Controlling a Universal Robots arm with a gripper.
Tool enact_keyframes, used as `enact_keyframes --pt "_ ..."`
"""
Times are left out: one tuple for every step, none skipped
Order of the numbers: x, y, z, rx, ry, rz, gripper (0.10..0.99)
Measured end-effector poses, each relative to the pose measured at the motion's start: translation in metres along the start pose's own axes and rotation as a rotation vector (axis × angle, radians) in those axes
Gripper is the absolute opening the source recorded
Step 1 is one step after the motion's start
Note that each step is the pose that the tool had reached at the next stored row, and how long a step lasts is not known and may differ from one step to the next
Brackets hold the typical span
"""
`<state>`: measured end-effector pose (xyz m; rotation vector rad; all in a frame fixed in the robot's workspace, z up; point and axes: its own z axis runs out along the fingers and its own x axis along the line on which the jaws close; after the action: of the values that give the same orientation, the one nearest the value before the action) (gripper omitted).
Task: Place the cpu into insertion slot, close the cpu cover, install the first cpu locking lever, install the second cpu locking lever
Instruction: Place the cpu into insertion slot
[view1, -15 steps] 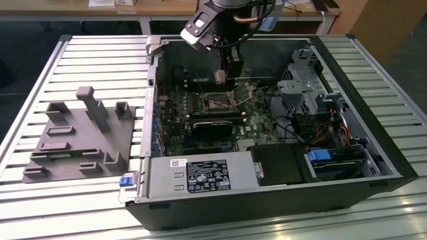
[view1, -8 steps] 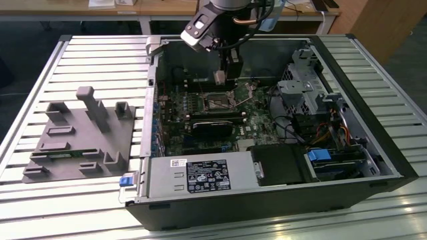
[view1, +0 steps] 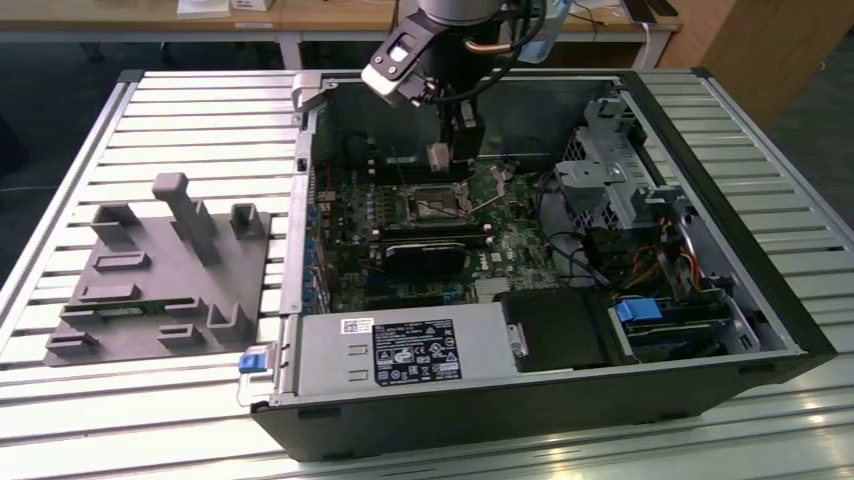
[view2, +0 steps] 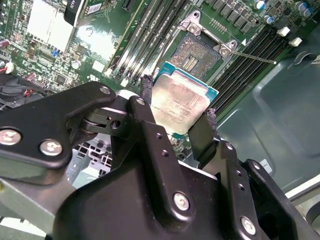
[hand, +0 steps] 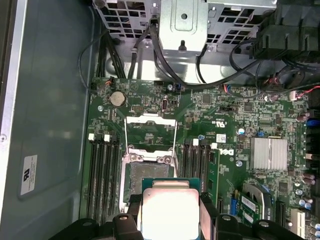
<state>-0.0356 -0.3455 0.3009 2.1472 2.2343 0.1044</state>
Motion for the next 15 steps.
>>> enact_keyframes --pt "0.0005 0.0000 0.0006 0.000 -0.0002 0.000 0.541" --pt "0.0009 -0.0001 0.0013 0.000 -0.0002 0.000 0.541" --pt "0.0014 -0.0001 0.0020 0.000 0.0000 0.000 0.541" --pt "0.0018 -0.0002 0.0026 0.000 0.0000 0.000 0.541" --pt "0.0022 -0.0002 0.0033 0.000 -0.0001 0.000 0.541" --pt "0.0027 -0.0002 0.0040 0.000 -0.0001 0.000 0.541" --pt "0.0032 -0.0002 0.0046 0.000 -0.0001 0.000 0.541" --pt "0.0037 -0.0003 0.0052 0.000 -0.0002 0.000 0.541" --pt "0.0042 -0.0003 0.0059 0.000 -0.0003 0.000 0.541" --pt "0.0048 -0.0003 0.0067 0.000 -0.0003 0.000 0.541" --pt "0.0053 -0.0004 0.0074 0.000 -0.0003 0.000 0.541" --pt "0.0059 -0.0004 0.0081 0.000 -0.0003 0.000 0.541" --pt "0.0065 -0.0004 0.0088 0.000 -0.0003 0.000 0.541" --pt "0.0071 -0.0004 0.0095 0.000 -0.0004 0.000 0.541" --pt "0.0077 -0.0005 0.0102 0.000 -0.0004 0.000 0.541"
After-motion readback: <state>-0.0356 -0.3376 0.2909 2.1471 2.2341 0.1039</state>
